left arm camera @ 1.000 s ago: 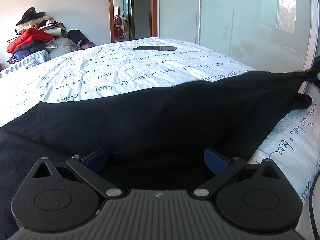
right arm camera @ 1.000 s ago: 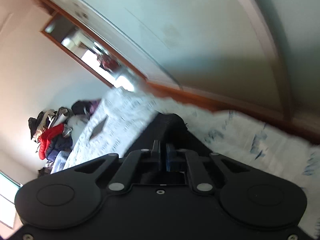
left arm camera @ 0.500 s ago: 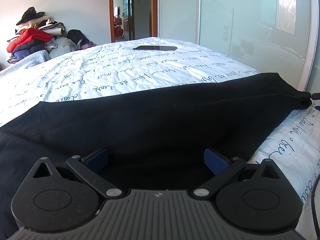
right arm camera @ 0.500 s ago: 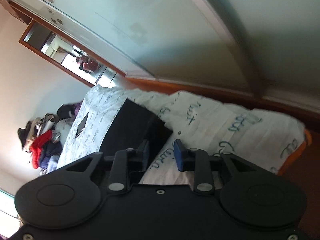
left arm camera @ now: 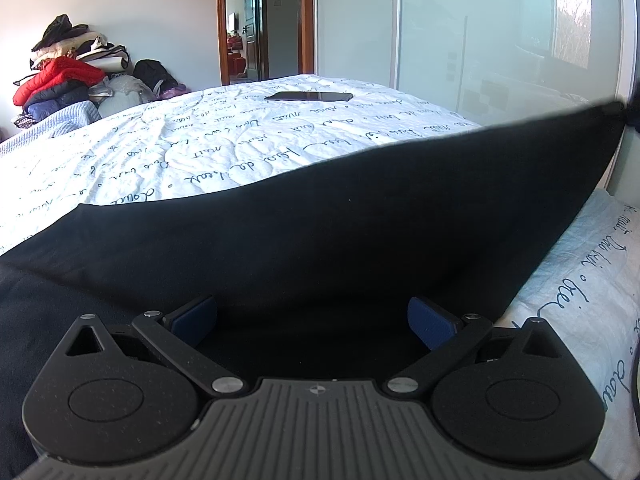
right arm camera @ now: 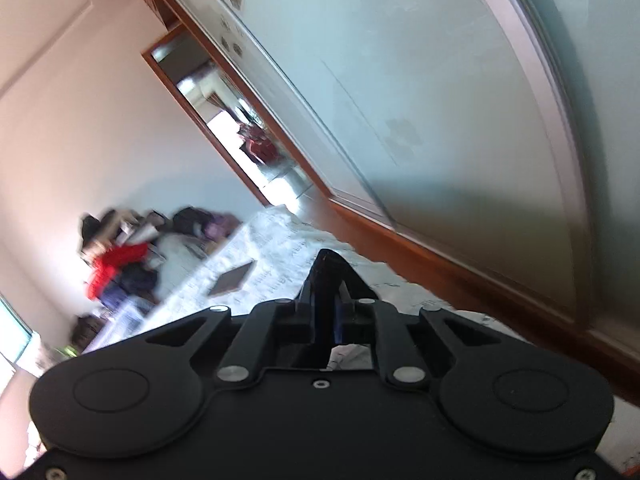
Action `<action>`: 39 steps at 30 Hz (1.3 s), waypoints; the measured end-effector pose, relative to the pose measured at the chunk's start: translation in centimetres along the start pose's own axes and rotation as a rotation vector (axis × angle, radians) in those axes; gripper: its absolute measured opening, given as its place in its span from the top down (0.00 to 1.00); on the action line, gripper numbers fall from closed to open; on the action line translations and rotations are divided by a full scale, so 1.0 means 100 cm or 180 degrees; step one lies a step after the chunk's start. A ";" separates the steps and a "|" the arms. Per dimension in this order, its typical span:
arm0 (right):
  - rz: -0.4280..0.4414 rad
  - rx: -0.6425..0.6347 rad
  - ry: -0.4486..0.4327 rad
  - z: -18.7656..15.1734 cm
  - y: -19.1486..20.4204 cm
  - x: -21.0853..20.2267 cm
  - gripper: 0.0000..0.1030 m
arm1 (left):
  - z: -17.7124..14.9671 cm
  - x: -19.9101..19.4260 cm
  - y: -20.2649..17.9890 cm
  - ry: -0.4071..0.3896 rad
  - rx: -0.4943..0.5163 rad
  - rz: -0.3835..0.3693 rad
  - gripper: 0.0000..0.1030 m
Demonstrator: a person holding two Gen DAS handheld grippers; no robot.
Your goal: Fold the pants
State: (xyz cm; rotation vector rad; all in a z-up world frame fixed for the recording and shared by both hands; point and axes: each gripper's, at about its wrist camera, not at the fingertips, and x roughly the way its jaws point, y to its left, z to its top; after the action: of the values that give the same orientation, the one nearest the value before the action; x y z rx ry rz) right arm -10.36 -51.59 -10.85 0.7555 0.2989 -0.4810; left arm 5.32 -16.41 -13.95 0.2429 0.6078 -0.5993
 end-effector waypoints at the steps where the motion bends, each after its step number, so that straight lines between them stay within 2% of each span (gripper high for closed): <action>1: -0.0152 0.0035 0.0113 -0.007 -0.010 0.008 0.92 | 0.000 0.000 0.000 0.0000 0.0002 0.0000 0.01; 2: -0.0258 0.0151 0.0245 -0.015 -0.023 0.017 0.92 | 0.000 0.000 0.000 -0.0001 0.0002 -0.0001 0.01; 4: -0.0291 0.0490 0.0463 -0.028 -0.048 0.029 0.91 | 0.000 0.000 0.000 0.0002 -0.0001 -0.0001 0.01; 6: -0.0261 0.0555 0.0452 -0.030 -0.052 0.029 0.91 | 0.000 0.000 0.000 0.0005 -0.0002 -0.0002 0.01; 8: -0.0231 0.0490 0.0494 -0.028 -0.048 0.032 0.74 | 0.001 0.000 0.000 -0.0001 -0.0004 -0.0005 0.01; 10: -0.0175 0.0508 0.0534 -0.026 -0.047 0.037 0.68 | 0.002 -0.003 0.001 -0.0048 -0.0011 -0.0017 0.02; 12: -0.0191 0.0423 0.0518 -0.024 -0.047 0.041 0.73 | 0.006 -0.011 0.000 -0.0146 0.0025 -0.0048 0.03; 13: -0.0219 0.0389 0.0505 -0.024 -0.048 0.042 0.82 | 0.009 -0.017 -0.001 -0.0237 0.0051 -0.0061 0.03; 14: -0.0260 0.0367 0.0498 -0.023 -0.048 0.043 0.82 | 0.013 -0.023 -0.001 -0.0346 0.0090 -0.0044 0.02; 16: -0.0501 0.0356 0.0379 -0.019 -0.046 0.037 0.81 | 0.022 -0.029 -0.002 -0.0437 0.0203 0.0074 0.01; 17: -0.0702 0.0307 0.0180 -0.017 -0.039 0.027 0.66 | 0.027 -0.029 -0.001 -0.0395 0.0250 0.0145 0.01; 18: -0.0955 0.0198 -0.0034 -0.016 -0.030 0.018 0.60 | 0.031 -0.028 0.002 -0.0327 0.0269 0.0218 0.01; 19: -0.0979 -0.0008 -0.0218 -0.017 -0.016 0.010 0.58 | 0.034 -0.026 0.007 -0.0253 0.0241 0.0282 0.01; 20: -0.0779 -0.0286 -0.0279 -0.019 0.002 0.006 0.57 | 0.035 -0.025 0.014 -0.0160 0.0175 0.0322 0.01; 21: -0.0541 -0.0572 -0.0213 -0.022 0.024 0.008 0.56 | 0.035 -0.023 0.022 -0.0052 0.0084 0.0331 0.01; 23: -0.0049 -0.1225 0.0140 -0.037 0.076 0.021 0.55 | 0.035 -0.021 0.038 0.0106 -0.0109 0.0286 0.01; 26: 0.0650 -0.2105 0.0550 -0.077 0.155 0.044 0.56 | 0.030 -0.029 0.060 0.0107 -0.0343 0.0350 0.01; 28: 0.0971 -0.2504 0.0791 -0.103 0.196 0.062 0.56 | 0.028 -0.032 0.066 0.0108 -0.0352 0.0502 0.01; 29: 0.1090 -0.2673 0.0948 -0.116 0.213 0.072 0.60 | 0.027 -0.033 0.066 0.0121 -0.0325 0.0569 0.01; 31: 0.1180 -0.3018 0.1244 -0.139 0.239 0.094 0.66 | 0.027 -0.039 0.066 0.0098 -0.0200 0.0619 0.01; 33: 0.1123 -0.3283 0.1477 -0.158 0.250 0.118 0.66 | 0.027 -0.041 0.065 0.0052 -0.0084 0.0618 0.01; 34: 0.1018 -0.3395 0.1480 -0.166 0.253 0.131 0.67 | 0.027 -0.041 0.064 0.0038 -0.0046 0.0613 0.01; 35: 0.0943 -0.3439 0.1400 -0.166 0.253 0.141 0.63 | 0.028 -0.038 0.062 0.0043 -0.0035 0.0603 0.01; 37: 0.0880 -0.3225 0.1338 -0.151 0.253 0.156 0.59 | 0.031 -0.030 0.058 0.0079 -0.0053 0.0543 0.01; 39: 0.0657 -0.3130 0.1228 -0.143 0.255 0.160 0.67 | 0.035 -0.023 0.053 0.0085 -0.0032 0.0437 0.01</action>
State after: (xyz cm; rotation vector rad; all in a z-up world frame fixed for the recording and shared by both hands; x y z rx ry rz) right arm 15.19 -30.29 -12.74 -0.0980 0.7369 0.0468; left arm 8.55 -12.47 -9.59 0.2811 0.6146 -0.4611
